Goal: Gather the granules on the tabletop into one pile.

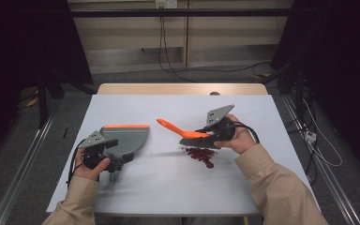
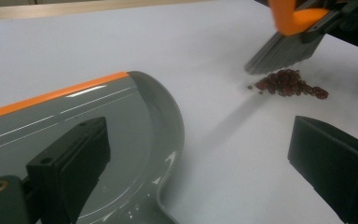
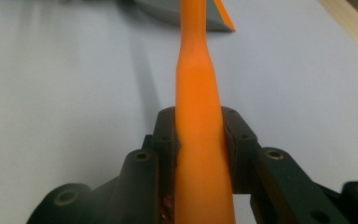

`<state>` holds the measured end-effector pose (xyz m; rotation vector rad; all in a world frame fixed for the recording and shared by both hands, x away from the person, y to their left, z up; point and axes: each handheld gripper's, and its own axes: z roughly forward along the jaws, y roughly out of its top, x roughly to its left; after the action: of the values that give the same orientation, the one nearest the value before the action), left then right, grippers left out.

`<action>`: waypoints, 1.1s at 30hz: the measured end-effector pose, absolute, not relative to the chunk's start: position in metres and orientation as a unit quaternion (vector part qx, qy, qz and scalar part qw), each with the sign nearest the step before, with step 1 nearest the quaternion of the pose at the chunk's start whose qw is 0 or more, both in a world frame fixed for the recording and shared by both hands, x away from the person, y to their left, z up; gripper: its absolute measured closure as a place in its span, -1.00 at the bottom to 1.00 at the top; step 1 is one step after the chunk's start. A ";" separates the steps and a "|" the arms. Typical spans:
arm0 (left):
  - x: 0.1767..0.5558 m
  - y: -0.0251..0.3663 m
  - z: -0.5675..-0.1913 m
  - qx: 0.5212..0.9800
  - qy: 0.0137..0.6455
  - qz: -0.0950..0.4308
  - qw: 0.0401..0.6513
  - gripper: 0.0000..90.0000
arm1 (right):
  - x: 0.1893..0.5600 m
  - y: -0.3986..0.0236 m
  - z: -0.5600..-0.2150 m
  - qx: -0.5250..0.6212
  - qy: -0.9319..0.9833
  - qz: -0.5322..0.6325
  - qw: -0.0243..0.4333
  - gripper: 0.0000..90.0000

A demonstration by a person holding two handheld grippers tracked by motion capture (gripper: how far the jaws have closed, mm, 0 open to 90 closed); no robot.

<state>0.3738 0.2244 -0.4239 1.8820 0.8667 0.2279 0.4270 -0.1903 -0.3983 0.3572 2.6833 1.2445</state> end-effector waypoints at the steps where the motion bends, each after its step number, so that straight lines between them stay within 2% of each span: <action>1: 0.374 0.224 -0.424 0.780 0.359 0.094 0.504 -0.88 | 0.424 -0.190 -0.396 0.119 0.897 0.419 0.081 0.57; 7: 0.373 0.225 -0.423 0.779 0.360 0.094 0.504 -0.88 | 0.399 -0.190 -0.391 0.119 0.885 0.447 0.041 0.57; 10: 0.374 0.225 -0.423 0.779 0.361 0.095 0.504 -0.88 | 0.383 -0.188 -0.401 0.112 0.885 0.452 0.006 0.57; 14: 0.374 0.224 -0.423 0.780 0.359 0.095 0.503 -0.88 | 0.378 -0.186 -0.416 0.108 0.894 0.435 -0.007 0.57; 24: 0.374 0.225 -0.423 0.780 0.362 0.094 0.502 -0.88 | 0.412 -0.191 -0.427 0.128 0.878 0.461 -0.004 0.57; 33: 0.372 0.223 -0.422 0.784 0.355 0.094 0.501 -0.88 | 0.416 -0.193 -0.417 0.146 0.859 0.490 0.004 0.57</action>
<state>0.3722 0.2234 -0.4218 1.8947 0.8589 0.2265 0.4156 -0.1933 -0.4169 0.4568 2.6931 1.5351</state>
